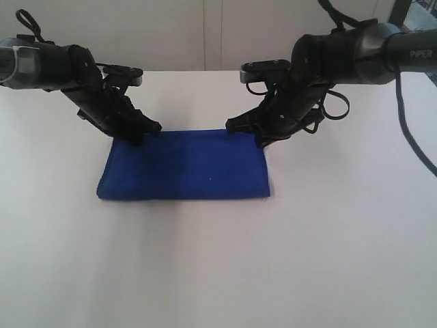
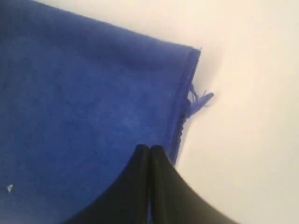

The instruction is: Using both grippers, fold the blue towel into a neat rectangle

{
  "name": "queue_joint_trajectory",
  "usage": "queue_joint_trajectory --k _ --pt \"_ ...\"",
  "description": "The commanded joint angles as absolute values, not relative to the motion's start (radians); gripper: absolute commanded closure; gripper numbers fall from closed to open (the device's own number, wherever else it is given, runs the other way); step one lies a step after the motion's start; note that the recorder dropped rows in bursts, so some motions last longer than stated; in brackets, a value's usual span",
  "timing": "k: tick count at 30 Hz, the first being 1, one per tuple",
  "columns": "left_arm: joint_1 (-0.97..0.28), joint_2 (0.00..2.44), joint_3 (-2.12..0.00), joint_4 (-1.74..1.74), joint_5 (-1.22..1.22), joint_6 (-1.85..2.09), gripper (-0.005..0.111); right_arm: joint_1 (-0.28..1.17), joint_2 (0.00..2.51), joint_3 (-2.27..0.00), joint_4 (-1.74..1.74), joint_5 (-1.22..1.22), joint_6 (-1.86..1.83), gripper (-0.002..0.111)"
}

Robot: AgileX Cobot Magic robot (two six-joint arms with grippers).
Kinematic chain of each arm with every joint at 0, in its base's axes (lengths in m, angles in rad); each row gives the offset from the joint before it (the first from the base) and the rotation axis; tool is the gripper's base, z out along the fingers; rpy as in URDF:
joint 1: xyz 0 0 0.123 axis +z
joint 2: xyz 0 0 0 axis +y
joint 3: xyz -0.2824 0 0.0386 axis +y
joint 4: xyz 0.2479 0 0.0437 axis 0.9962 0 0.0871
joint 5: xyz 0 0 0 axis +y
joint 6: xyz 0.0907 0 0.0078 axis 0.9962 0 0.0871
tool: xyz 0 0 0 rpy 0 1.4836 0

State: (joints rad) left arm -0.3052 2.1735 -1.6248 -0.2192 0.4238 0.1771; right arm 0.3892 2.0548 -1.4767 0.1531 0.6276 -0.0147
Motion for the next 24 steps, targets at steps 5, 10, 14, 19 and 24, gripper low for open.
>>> queue_joint_trajectory --k 5,10,14,19,24 --pt "-0.302 2.048 -1.618 -0.247 0.570 0.180 0.107 0.378 2.016 -1.489 0.231 0.637 -0.013 0.108" --pt "-0.302 1.972 -1.618 -0.195 0.678 0.141 0.107 0.384 2.045 -1.494 0.257 0.630 -0.021 0.108" --pt "-0.302 1.926 -1.618 -0.111 0.735 0.048 0.107 0.384 2.094 -1.495 0.253 0.630 -0.022 0.108" --pt "-0.302 1.891 -1.616 -0.034 0.782 -0.034 0.107 0.384 2.140 -1.495 0.251 0.611 -0.022 0.108" --pt "-0.302 1.880 -1.616 -0.020 0.798 -0.034 0.107 0.384 2.178 -1.495 0.245 0.615 -0.022 0.108"
